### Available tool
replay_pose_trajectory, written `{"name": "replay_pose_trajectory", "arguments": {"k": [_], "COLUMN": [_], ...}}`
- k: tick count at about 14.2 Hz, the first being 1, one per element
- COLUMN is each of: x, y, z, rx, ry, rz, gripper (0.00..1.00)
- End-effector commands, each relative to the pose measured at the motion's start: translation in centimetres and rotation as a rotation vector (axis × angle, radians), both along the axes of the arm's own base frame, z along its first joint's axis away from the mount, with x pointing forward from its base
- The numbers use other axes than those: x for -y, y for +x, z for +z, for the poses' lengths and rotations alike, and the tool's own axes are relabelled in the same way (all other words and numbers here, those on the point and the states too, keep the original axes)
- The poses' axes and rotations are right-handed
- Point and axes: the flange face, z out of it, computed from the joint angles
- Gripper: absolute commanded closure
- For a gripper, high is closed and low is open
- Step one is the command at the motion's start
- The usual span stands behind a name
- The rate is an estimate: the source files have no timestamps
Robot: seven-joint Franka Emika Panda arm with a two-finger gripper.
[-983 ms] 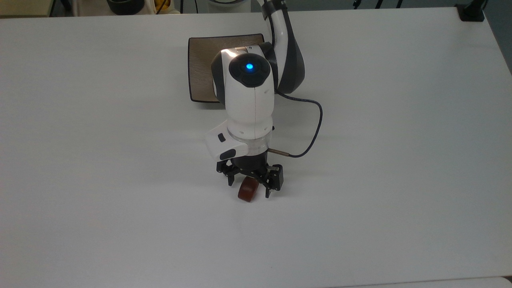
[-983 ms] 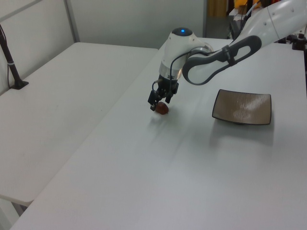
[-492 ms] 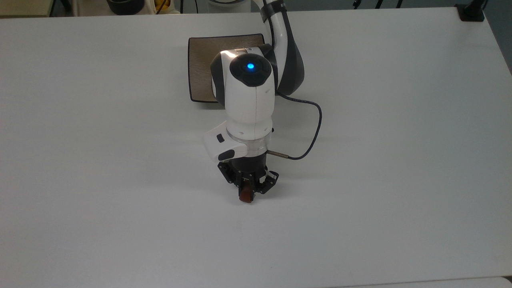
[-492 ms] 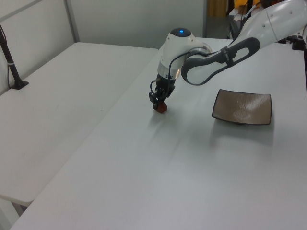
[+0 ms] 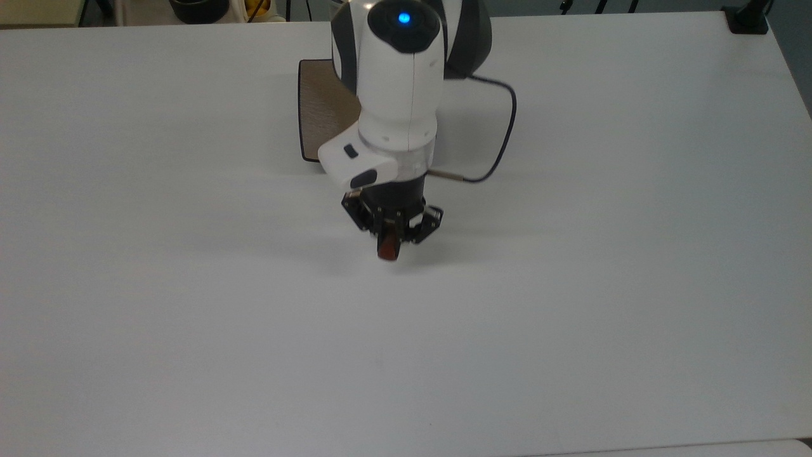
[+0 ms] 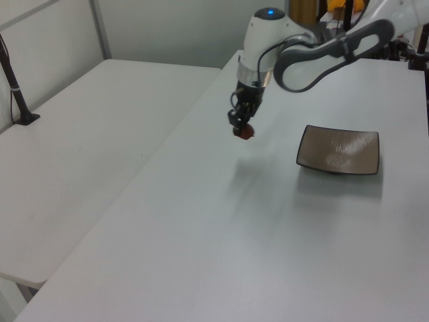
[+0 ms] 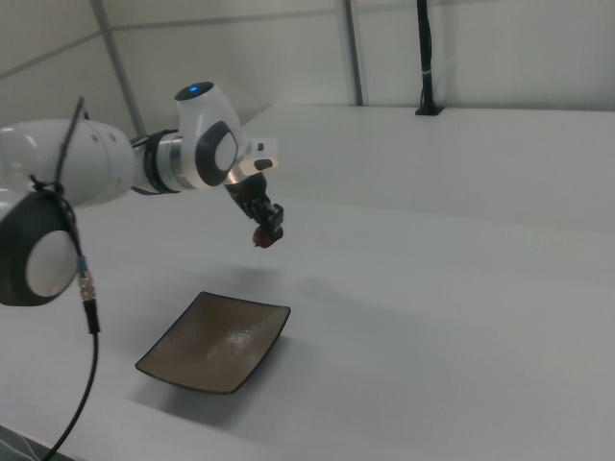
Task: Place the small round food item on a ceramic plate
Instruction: 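Lift the food item and carry it over the brown plate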
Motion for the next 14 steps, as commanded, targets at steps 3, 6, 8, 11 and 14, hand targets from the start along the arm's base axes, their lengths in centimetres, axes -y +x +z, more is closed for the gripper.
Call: {"name": "replay_pose_trajectory", "arguments": {"k": [3,6,8,11,14], "x": [1.7,2.1,2.3,2.5,3.1], "y": [-10.5,-13.8,-14.8,-15.1,-14.6], "z": [4.2,3.3,1.0,0.0,1.2], "rx": [-0.216,-0.344,-0.398,-0.418,-0.394], "ry": [-0.007,-0.016,-0.021,-0.024,-0.023], "rz": [0.237,0.348,0.359,0.375,0.365], "gripper": [0.79,0.78,0.75,0.23,0.0]}}
